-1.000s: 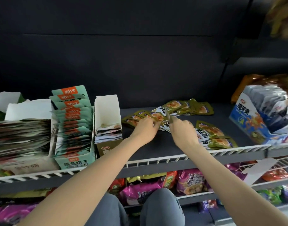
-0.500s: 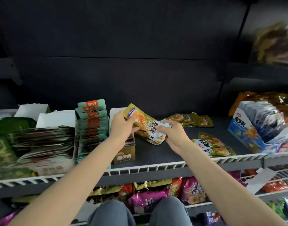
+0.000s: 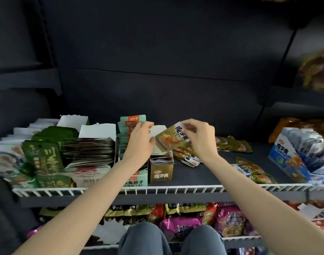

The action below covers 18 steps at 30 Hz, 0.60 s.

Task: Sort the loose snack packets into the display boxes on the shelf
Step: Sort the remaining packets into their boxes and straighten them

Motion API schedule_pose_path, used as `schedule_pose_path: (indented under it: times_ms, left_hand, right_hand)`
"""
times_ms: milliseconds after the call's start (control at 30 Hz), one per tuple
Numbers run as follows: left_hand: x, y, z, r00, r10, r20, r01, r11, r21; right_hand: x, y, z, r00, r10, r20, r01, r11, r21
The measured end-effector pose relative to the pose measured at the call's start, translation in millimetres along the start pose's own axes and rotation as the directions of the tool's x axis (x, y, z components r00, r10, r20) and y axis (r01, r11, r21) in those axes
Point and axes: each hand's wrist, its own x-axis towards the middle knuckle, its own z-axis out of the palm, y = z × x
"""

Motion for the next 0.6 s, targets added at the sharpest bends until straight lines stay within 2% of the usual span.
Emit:
schedule_pose_path:
  times_ms: [100,167,233,333,433,600]
  left_hand:
    - [-2,2,-2,0.999,0.048,0.014,-0.048,0.999,-0.004]
    - [-4,1,-2,0.996,0.082,0.039,-0.082,0.997,0.001]
    - [-6,-2,-3,0.991,0.101,0.084,-0.104,0.994,0.036]
    - [-10,-6,-5,0.990,0.091,0.112,-0.113,0.972,0.206]
    - [-12,-8,-7,0.991,0.107,0.084,-0.127,0.950,0.287]
    - [-8,0,-4,0.942,0.285,0.174,-0.333,0.843,0.422]
  right_hand:
    - [0,-6,11,0.964,-0.241,0.112,0.252,0.963,-0.099]
    - [-1,-8,20,0.927,-0.284,0.245,0.332,0.925,-0.184]
    - [-2,-9,26,0.916,-0.197,0.351,0.301,0.913,-0.275]
    - [-2,-2,28,0.894,-0.082,0.441,0.189,0.961,-0.204]
    - [-2,8,24,0.911,-0.050,0.409,0.145,0.968,-0.205]
    - [-4,15,30,0.921,-0.012,0.389,0.122,0.958,-0.261]
